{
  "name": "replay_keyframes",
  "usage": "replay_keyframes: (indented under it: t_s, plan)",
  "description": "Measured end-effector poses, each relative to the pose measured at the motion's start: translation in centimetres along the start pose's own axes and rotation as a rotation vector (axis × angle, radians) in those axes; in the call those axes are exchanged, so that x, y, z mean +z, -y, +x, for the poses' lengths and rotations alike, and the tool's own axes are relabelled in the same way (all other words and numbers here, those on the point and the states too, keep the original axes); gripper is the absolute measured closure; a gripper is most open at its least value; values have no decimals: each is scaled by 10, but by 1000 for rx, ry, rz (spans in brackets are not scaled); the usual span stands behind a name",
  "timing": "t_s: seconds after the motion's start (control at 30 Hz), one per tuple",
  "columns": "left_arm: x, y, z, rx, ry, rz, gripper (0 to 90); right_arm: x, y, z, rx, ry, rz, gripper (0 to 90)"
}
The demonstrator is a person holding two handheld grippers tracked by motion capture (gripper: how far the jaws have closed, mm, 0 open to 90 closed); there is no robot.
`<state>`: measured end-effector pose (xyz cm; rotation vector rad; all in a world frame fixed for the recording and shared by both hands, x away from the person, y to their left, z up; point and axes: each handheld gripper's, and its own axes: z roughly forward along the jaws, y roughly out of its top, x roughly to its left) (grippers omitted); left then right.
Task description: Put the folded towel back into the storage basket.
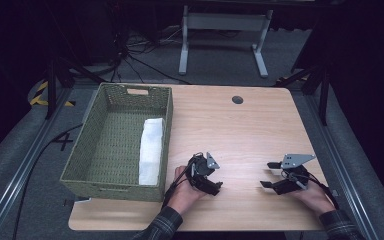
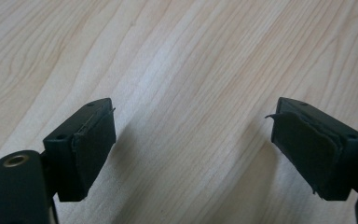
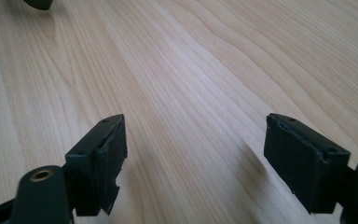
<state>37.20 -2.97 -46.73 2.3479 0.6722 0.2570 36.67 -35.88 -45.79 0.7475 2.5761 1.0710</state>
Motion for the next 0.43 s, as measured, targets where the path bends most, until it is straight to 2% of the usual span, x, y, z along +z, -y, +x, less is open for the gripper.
replay_keyframes:
  t_s: [0.03, 0.27, 0.3, 0.43]
  plan:
    - [0, 1, 0, -15, 11, -4, 127, -1, 2, -1, 5, 6, 6, 220]
    - [2, 7, 0, -3, 13, -55, 95, -3, 10, -4, 40, 8, 14, 206]
    - [2, 8, -1, -9, 17, -51, 85, -3, 10, -5, 25, 15, 14, 200]
    - [2, 9, -2, -10, 19, -56, 77, -2, 10, -4, 23, 18, 16, 191]
